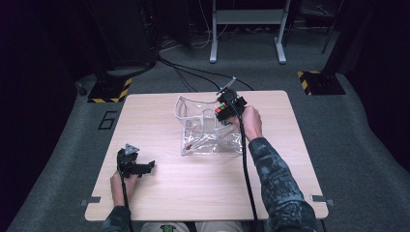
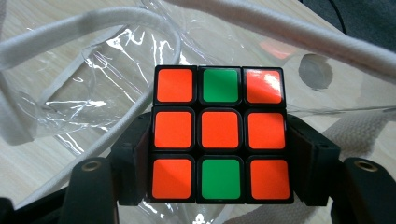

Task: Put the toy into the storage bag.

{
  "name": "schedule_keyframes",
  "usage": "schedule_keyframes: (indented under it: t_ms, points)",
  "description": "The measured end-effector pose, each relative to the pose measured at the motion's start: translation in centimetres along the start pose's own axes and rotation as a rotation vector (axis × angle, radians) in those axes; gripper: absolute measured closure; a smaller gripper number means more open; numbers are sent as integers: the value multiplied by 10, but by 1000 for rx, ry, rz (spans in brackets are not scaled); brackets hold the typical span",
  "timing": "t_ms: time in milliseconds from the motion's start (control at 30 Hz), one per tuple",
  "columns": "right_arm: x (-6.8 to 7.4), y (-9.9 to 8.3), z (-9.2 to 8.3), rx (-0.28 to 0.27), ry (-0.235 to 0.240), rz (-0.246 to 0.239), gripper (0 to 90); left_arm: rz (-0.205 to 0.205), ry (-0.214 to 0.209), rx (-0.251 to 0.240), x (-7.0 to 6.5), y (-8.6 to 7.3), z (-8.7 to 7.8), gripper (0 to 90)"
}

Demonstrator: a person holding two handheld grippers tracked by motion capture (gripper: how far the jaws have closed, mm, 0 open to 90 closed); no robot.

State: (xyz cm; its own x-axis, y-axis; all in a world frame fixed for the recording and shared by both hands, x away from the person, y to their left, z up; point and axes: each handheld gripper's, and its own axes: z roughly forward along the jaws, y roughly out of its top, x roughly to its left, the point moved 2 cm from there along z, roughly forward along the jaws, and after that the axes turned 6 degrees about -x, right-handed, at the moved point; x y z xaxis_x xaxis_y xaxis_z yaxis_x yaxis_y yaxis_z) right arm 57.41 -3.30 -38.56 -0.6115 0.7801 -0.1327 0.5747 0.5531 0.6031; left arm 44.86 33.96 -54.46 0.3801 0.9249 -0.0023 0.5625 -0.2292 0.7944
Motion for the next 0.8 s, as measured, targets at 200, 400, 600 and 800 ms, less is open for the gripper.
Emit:
schedule_keyframes:
  t_ms: [200,400,600,800]
  points:
    - [1,0,0,-2,12,-14,331,0,0,0,0,0,0,33]
    - [5,2,-8,-16,56,8,110,0,1,1,0,0,0,33]
    - [12,2,-24,-53,96,3,0,-1,1,-2,0,0,0,33]
    - [18,-1,-43,-120,100,-35,0,0,2,-2,0,0,0,33]
